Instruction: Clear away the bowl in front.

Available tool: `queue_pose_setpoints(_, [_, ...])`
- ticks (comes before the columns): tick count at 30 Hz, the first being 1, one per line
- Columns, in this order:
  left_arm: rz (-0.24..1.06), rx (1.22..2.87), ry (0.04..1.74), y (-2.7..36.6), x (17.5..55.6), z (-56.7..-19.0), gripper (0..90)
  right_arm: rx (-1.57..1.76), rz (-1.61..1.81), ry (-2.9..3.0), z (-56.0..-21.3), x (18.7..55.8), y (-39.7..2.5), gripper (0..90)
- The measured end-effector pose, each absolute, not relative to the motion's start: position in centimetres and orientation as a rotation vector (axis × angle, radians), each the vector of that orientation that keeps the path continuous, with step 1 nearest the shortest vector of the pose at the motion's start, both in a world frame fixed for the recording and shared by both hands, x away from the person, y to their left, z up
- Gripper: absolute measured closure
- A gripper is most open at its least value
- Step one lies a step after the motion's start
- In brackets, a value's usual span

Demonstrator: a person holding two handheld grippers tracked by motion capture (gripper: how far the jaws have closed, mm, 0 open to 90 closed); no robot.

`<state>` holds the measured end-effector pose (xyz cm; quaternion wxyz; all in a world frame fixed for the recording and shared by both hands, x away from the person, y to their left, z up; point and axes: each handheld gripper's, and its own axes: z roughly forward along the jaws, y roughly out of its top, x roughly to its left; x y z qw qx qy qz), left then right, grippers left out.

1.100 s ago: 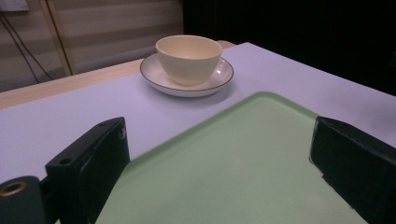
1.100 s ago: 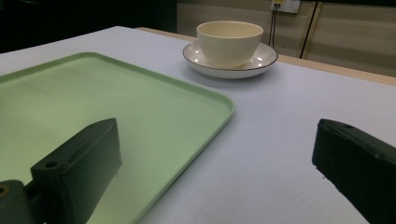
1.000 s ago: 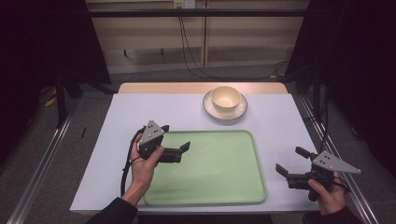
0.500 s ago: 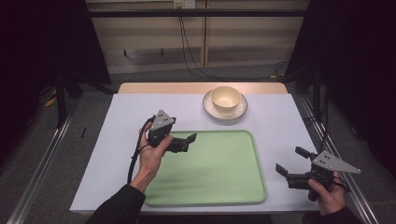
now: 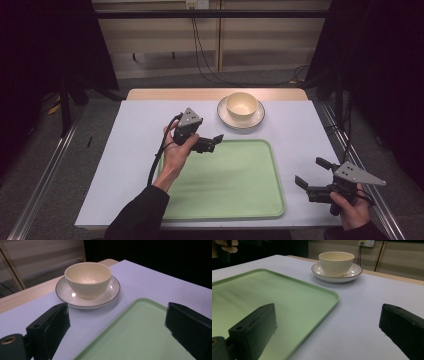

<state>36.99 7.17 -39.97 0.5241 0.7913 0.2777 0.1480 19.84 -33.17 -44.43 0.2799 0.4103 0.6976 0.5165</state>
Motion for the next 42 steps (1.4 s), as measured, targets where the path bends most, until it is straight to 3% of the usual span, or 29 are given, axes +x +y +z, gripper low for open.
queue_pose_setpoints(28, [0.361,1.943,0.789,3.2,44.8,-42.2,12.8,1.088,1.374,1.886,-44.6,19.9,-33.3,0.9])
queue_pose_setpoints(32, [0.372,1.992,0.752,2.5,45.7,-42.3,20.8,1.094,1.372,1.891,-44.7,19.8,-33.3,0.9])
queue_pose_setpoints(42, [0.403,2.005,0.828,0.6,48.5,-42.4,19.1,1.092,1.370,1.892,-44.7,19.8,-33.4,1.0])
